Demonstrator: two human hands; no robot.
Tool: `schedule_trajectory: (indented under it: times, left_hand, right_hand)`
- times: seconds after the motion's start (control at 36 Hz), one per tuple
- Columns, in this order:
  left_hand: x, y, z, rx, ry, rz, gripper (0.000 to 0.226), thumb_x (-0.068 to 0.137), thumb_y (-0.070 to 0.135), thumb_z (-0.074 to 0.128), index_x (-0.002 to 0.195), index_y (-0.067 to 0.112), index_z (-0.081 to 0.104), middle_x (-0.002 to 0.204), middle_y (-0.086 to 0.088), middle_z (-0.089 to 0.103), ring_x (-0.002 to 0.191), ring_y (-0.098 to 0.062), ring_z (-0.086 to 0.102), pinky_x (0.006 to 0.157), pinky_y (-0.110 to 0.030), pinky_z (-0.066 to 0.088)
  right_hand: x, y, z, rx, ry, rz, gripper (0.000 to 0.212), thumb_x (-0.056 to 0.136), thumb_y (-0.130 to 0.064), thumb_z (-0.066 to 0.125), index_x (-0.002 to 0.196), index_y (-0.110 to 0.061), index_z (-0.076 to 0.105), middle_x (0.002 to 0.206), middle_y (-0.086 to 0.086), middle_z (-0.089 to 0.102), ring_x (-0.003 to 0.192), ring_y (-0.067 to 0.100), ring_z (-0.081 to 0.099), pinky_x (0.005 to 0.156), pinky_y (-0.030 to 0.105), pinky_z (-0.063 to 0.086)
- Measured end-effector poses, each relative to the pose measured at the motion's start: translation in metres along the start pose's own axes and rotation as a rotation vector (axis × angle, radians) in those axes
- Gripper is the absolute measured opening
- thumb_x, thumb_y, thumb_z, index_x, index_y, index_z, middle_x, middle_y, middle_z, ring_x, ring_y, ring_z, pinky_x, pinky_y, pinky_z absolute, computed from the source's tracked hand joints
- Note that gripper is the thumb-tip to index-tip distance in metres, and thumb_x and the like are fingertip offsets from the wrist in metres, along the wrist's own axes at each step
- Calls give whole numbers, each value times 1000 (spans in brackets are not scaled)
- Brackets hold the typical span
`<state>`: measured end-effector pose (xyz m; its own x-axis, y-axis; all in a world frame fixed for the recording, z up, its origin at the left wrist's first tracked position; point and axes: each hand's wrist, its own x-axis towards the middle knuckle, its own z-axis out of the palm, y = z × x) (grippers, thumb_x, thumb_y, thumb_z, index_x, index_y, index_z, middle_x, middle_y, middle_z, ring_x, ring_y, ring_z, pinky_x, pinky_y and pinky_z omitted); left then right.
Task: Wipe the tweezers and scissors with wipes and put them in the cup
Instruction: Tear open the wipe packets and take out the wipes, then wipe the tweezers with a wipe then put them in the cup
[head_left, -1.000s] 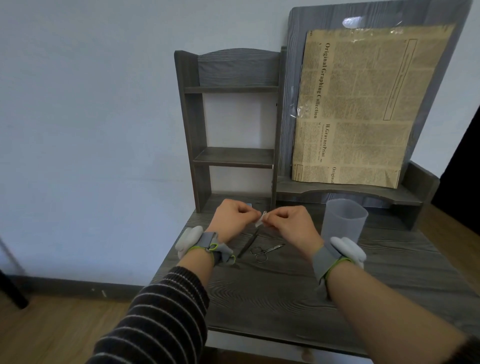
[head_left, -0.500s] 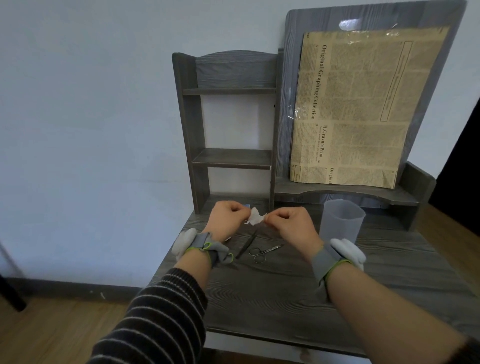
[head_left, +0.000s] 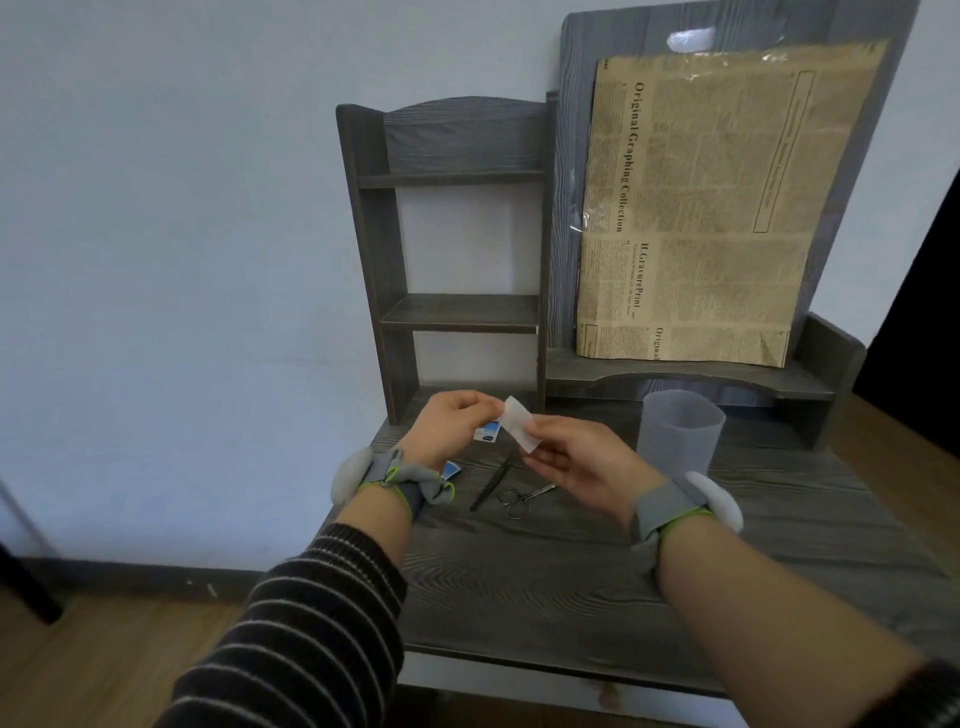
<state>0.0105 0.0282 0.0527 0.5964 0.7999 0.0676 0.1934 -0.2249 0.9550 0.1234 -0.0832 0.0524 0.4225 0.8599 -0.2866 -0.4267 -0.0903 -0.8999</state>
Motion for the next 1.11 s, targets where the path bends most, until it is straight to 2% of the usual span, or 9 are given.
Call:
schedule_trajectory:
  times: [0.11, 0.22, 0.33, 0.5, 0.56, 0.72, 0.81, 0.89, 1.11]
  left_hand:
    - [-3, -5, 1, 50, 51, -3, 19, 87, 18, 61, 95, 4, 72, 73, 1, 60, 68, -7, 50, 63, -19, 40]
    - [-5, -19, 3, 394, 72, 28, 16, 84, 24, 64, 90, 11, 72, 93, -5, 70, 90, -18, 63, 78, -24, 46]
    - [-10, -27, 8, 750, 90, 6, 18, 86, 27, 59, 89, 14, 71, 98, -7, 71, 92, -26, 65, 76, -28, 47]
    - [-11, -30, 16, 1032, -4, -69, 38, 79, 40, 66, 100, 8, 66, 104, -11, 68, 97, -28, 63, 76, -30, 47]
    - [-10, -32, 18, 1056, -32, -80, 38, 79, 39, 67, 100, 8, 66, 106, -11, 68, 97, -27, 63, 77, -30, 47]
    - [-9, -37, 20, 1064, -49, -117, 29, 83, 27, 62, 101, 5, 66, 108, -14, 68, 99, -29, 64, 80, -32, 49]
    - [-8, -39, 20, 1077, -52, -111, 26, 84, 21, 56, 101, 5, 67, 107, -15, 68, 100, -31, 64, 83, -34, 51]
    - [-8, -40, 21, 1099, -84, -139, 30, 86, 21, 53, 108, 2, 64, 115, -19, 65, 107, -33, 61, 88, -36, 50]
    - [-11, -40, 18, 1029, 7, -159, 24, 89, 25, 53, 104, 11, 65, 111, -11, 67, 101, -30, 63, 82, -34, 49]
  right_hand:
    - [0, 0, -4, -85, 49, -1, 7, 83, -2, 63, 84, -8, 66, 65, 3, 65, 52, 8, 60, 56, 17, 54]
    - [2, 2, -12, -110, 183, -44, 12, 82, -1, 64, 94, 0, 64, 69, 6, 60, 59, 12, 54, 50, 15, 51]
    - [5, 2, -24, -111, 281, -80, 19, 80, -1, 66, 99, 3, 67, 69, 7, 60, 57, 14, 54, 43, 15, 49]
    - [5, 0, -34, -113, 297, -80, 11, 80, 0, 66, 90, 4, 67, 67, 9, 59, 55, 15, 52, 40, 15, 49]
    - [5, 1, -36, -122, 297, -73, 2, 80, 0, 67, 81, -1, 66, 67, 9, 59, 55, 15, 52, 39, 15, 49]
    - [7, 3, -39, -139, 285, -65, 10, 81, 0, 66, 73, -6, 64, 67, 8, 58, 54, 14, 51, 40, 15, 49]
    - [5, 3, -38, -137, 282, -63, 4, 82, 0, 65, 84, -2, 66, 66, 7, 57, 54, 13, 50, 41, 15, 48]
    - [5, 4, -38, -139, 281, -63, 18, 82, 0, 65, 99, 4, 67, 67, 7, 57, 54, 13, 49, 42, 16, 48]
    - [3, 6, -36, -164, 286, -54, 21, 82, -1, 65, 103, 4, 67, 67, 6, 57, 55, 12, 49, 44, 16, 47]
